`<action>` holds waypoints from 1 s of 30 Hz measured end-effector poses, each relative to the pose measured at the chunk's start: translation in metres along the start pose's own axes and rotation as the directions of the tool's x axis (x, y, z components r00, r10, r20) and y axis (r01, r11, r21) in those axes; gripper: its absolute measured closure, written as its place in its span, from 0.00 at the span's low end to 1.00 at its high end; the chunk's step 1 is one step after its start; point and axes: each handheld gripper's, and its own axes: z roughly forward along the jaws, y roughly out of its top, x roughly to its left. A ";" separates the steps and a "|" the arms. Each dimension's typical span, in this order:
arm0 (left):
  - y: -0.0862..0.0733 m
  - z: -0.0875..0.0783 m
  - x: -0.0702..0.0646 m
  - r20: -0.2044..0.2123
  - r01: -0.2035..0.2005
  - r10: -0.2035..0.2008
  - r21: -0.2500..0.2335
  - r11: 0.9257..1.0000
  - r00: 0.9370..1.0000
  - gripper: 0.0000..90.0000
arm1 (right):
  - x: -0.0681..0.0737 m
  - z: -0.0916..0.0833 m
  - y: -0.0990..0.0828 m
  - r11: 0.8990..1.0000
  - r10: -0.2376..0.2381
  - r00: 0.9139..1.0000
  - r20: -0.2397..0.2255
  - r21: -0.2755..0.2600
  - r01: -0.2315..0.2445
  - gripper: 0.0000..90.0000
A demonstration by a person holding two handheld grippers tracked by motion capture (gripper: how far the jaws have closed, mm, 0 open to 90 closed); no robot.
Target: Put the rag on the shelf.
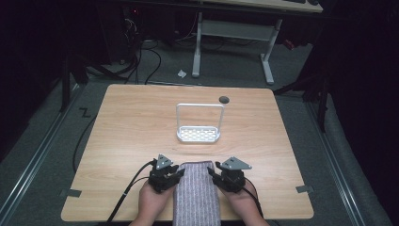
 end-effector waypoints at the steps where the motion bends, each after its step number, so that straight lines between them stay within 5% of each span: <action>1: 0.000 0.000 0.000 0.002 0.003 -0.003 -0.002 1.000 1.000 0.76 | -0.003 0.004 0.002 1.000 0.024 1.000 0.006 0.009 -0.024 0.65; 7: 0.000 0.001 0.001 0.022 0.002 -0.003 0.007 1.000 1.000 0.83 | -0.004 0.024 0.001 0.994 0.061 0.998 0.019 0.091 -0.062 0.67; 11: 0.000 0.001 -0.001 0.027 -0.011 0.011 0.012 1.000 1.000 0.89 | 0.004 0.024 -0.002 0.995 0.043 0.999 0.000 0.095 -0.043 0.92; 13: -0.001 -0.001 -0.002 0.020 -0.005 0.005 0.008 1.000 1.000 0.89 | 0.008 0.023 -0.002 0.997 0.011 1.000 0.019 0.075 -0.013 0.94; 17: -0.006 -0.013 -0.011 0.013 -0.047 0.049 -0.121 0.992 0.999 0.89 | 0.018 0.010 -0.001 0.999 -0.031 0.999 0.043 -0.027 0.032 0.94; 18: -0.006 -0.013 -0.011 0.013 -0.047 0.049 -0.121 0.992 0.999 0.89 | 0.020 0.006 -0.002 0.997 -0.040 0.998 0.049 -0.058 0.043 0.94; 20: -0.006 -0.020 -0.017 -0.007 -0.073 0.073 -0.187 0.980 0.997 0.89 | 0.023 0.002 -0.002 0.995 -0.050 0.997 0.059 -0.085 0.055 0.94; 21: -0.005 -0.024 -0.020 -0.018 -0.082 0.080 -0.213 0.974 0.997 0.89 | 0.028 -0.005 -0.002 0.986 -0.069 0.994 0.085 -0.145 0.081 0.94; 22: -0.005 -0.026 -0.021 -0.022 -0.088 0.085 -0.230 0.969 0.996 0.89 | 0.028 -0.005 -0.002 0.986 -0.069 0.994 0.085 -0.145 0.081 0.94; 23: -0.002 -0.033 -0.024 -0.035 -0.095 0.089 -0.270 0.958 0.995 0.89 | 0.031 -0.011 0.000 0.976 -0.078 0.991 0.107 -0.194 0.098 0.94; 24: -0.002 -0.033 -0.024 -0.035 -0.095 0.089 -0.270 0.958 0.995 0.89 | 0.031 -0.011 0.000 0.976 -0.078 0.991 0.107 -0.194 0.098 0.94; 25: 0.000 -0.038 -0.026 -0.051 -0.108 0.097 -0.305 0.946 0.994 0.89 | 0.033 -0.017 0.003 0.966 -0.077 0.990 0.116 -0.239 0.103 0.94; 26: 0.000 -0.038 -0.026 -0.051 -0.108 0.097 -0.305 0.946 0.994 0.89 | 0.034 -0.019 0.004 0.962 -0.080 0.989 0.121 -0.252 0.108 0.94; 30: 0.007 -0.049 -0.031 -0.064 -0.124 0.108 -0.363 0.924 0.992 0.89 | 0.035 -0.028 0.013 0.940 -0.100 0.985 0.143 -0.309 0.141 0.94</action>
